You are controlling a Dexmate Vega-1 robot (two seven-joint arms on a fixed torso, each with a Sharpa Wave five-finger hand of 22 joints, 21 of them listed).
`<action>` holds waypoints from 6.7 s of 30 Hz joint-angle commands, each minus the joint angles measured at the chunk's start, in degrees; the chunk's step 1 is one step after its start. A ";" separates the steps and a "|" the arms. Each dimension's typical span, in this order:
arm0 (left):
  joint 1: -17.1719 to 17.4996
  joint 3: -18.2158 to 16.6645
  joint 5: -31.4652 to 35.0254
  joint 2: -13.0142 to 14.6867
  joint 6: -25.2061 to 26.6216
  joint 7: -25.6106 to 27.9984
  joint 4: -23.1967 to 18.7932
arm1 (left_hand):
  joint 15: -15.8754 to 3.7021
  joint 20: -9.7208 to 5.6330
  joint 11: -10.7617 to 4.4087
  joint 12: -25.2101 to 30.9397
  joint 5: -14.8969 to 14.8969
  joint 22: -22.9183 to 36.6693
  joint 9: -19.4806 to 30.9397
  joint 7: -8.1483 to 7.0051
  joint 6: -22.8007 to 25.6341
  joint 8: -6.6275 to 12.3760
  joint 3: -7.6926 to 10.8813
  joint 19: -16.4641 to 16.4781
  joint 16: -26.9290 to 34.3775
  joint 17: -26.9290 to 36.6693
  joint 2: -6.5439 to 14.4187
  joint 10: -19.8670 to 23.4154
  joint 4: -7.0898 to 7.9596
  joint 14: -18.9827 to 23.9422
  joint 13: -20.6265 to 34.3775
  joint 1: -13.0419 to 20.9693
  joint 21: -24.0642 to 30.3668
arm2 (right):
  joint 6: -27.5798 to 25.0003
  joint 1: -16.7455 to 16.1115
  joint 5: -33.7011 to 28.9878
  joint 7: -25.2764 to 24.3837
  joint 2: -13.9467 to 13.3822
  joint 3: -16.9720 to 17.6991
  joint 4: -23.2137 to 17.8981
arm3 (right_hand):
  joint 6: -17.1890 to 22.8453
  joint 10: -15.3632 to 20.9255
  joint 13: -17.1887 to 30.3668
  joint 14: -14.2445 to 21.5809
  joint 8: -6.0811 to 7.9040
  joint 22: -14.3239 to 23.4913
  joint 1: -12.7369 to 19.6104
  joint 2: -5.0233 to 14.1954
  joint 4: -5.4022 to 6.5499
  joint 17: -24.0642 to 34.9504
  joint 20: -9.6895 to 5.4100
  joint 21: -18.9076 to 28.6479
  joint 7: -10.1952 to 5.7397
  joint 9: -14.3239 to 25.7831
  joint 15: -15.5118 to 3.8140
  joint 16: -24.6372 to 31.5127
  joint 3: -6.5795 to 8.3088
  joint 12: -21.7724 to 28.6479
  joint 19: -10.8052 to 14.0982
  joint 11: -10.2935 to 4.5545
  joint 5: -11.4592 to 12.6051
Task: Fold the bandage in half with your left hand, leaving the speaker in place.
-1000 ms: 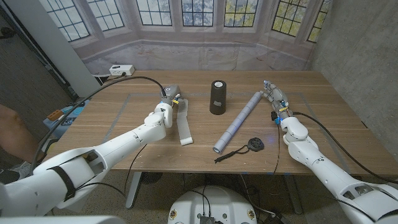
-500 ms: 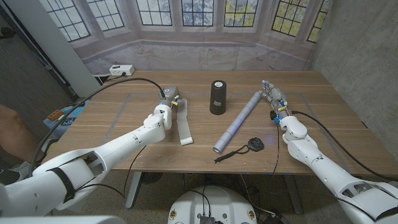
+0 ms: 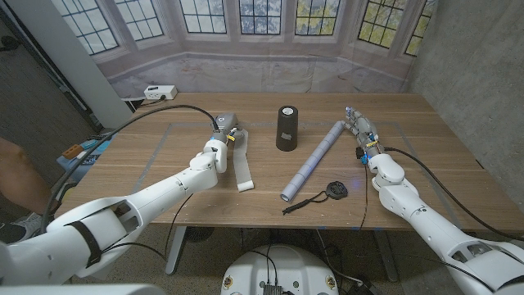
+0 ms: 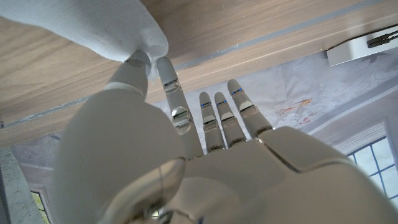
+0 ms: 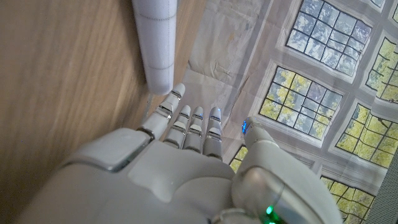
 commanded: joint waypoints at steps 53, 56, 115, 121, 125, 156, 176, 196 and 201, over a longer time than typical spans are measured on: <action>5.56 -4.65 1.97 5.30 2.63 -4.77 -11.60 | 2.55 1.03 2.73 -1.92 0.86 0.18 -0.17 1.33 -10.39 -4.18 0.12 -3.66 -1.62 0.26 6.45 -4.93 0.92 -4.90 0.33 3.08 -1.20 | -1.32 -2.12 -1.20 -1.43 -1.06 -0.47 -4.95 | 0.94 0.49 0.18 0.36 -0.28 0.20 0.21 0.11 0.15 0.22 -2.03 -0.06 0.02 0.10 -1.13 0.36 0.38 -0.14 0.47 0.23 0.06; 4.81 -4.30 1.96 5.23 3.55 -6.48 -11.29 | 3.34 1.04 3.63 -2.15 0.77 0.15 -0.41 2.01 -12.03 -5.06 -0.23 -4.67 -1.69 0.21 6.73 -7.03 1.19 -6.61 0.33 2.25 -1.59 | -1.32 -2.11 -1.23 -1.48 -1.03 -0.47 -4.88 | 0.96 0.49 0.18 0.38 -0.28 0.20 0.21 0.11 0.15 0.22 -1.97 -0.05 0.04 0.10 -1.11 0.37 0.39 -0.14 0.50 0.32 0.07; 0.14 -0.08 0.06 1.74 2.70 -8.85 -4.32 | 3.69 1.36 4.24 -0.10 0.20 0.14 -0.33 1.41 -5.30 -2.08 -0.49 -4.88 -0.37 -0.21 7.09 -7.65 -0.12 -7.61 0.19 0.38 -1.46 | -1.69 -2.46 -0.19 -1.62 -0.80 -0.02 -3.51 | 1.07 0.59 0.18 0.49 -0.31 0.21 0.29 0.15 0.07 0.21 -1.95 -0.05 0.03 0.11 -1.20 0.37 0.54 -0.14 0.56 0.41 0.08; 0.18 -0.16 -0.24 1.44 1.28 -7.43 -3.67 | 3.34 1.23 3.61 0.02 0.30 0.15 0.34 0.79 -4.62 -1.41 0.18 -4.33 -0.37 -0.21 7.12 -6.75 -1.12 -6.95 0.18 2.68 -1.22 | -1.64 -2.83 -0.11 -1.88 -0.83 0.11 -3.74 | 1.21 0.70 0.18 0.58 -0.27 0.21 0.29 0.15 0.07 0.21 -1.89 -0.04 0.00 0.12 -1.21 0.40 0.56 -0.11 0.61 0.47 0.09; 0.17 -0.26 -0.35 1.31 0.31 -6.45 -3.17 | 2.31 0.92 2.85 0.22 0.35 0.17 1.00 0.06 -2.88 -0.30 0.57 -3.54 -0.21 -0.21 6.89 -5.50 -1.41 -5.80 0.18 4.73 -0.86 | -1.55 -2.87 -0.12 -2.02 -0.74 0.16 -3.73 | 1.21 0.73 0.18 0.60 -0.27 0.21 0.29 0.16 0.08 0.21 -1.90 -0.03 0.03 0.12 -1.23 0.41 0.57 -0.10 0.63 0.45 0.09; 1.10 -1.12 -0.98 2.77 -6.78 -4.34 -1.97 | 0.09 -0.12 -0.48 0.18 1.65 0.37 0.31 -1.46 2.43 2.08 2.34 -1.96 0.06 0.34 6.45 -2.22 -1.20 -2.65 0.23 10.66 0.20 | -1.94 -2.42 0.00 -2.26 0.02 -0.14 -3.22 | 1.46 0.86 0.17 0.69 -0.25 0.22 0.18 0.21 0.21 0.27 -1.97 -0.03 0.03 0.12 -1.23 0.46 0.61 -0.09 0.67 0.37 0.09; 4.24 -3.19 0.44 5.49 -8.44 -3.60 -8.38 | -0.17 -0.25 -0.77 -0.05 1.92 0.39 -0.03 -1.74 2.84 2.27 2.56 -1.80 -0.02 0.48 6.08 -2.00 -0.75 -2.25 0.25 10.66 0.39 | -2.18 -3.15 0.08 -2.18 -0.39 -0.14 -4.29 | 1.50 0.84 0.17 0.68 -0.27 0.22 0.12 0.19 0.27 0.30 -1.95 -0.03 0.09 0.12 -1.22 0.45 0.63 -0.13 0.71 0.27 0.09; 7.95 -5.53 2.07 7.60 -10.03 -2.65 -12.98 | -0.32 -0.33 -0.93 -0.23 2.22 0.39 -0.34 -1.78 2.95 2.36 2.85 -1.81 -0.15 0.58 5.81 -1.81 -0.61 -2.16 0.26 10.82 0.50 | -2.27 -4.38 -0.14 -2.43 -1.02 -0.10 -6.22 | 1.53 0.90 0.17 0.69 -0.30 0.22 0.07 0.15 0.32 0.32 -1.88 -0.02 0.12 0.12 -1.23 0.45 0.65 -0.13 0.74 0.41 0.08; 8.90 -6.12 2.37 8.08 -9.94 -2.69 -14.09 | -0.33 -0.35 -1.07 -0.27 2.28 0.39 -0.40 -1.71 3.07 2.42 2.92 -1.85 -0.18 0.61 5.80 -1.77 -0.55 -2.19 0.26 10.80 0.51 | -2.25 -4.63 -0.13 -2.48 -1.01 -0.10 -6.55 | 1.54 0.89 0.18 0.69 -0.30 0.22 0.05 0.16 0.33 0.33 -1.90 -0.03 0.13 0.12 -1.21 0.45 0.65 -0.14 0.73 0.44 0.07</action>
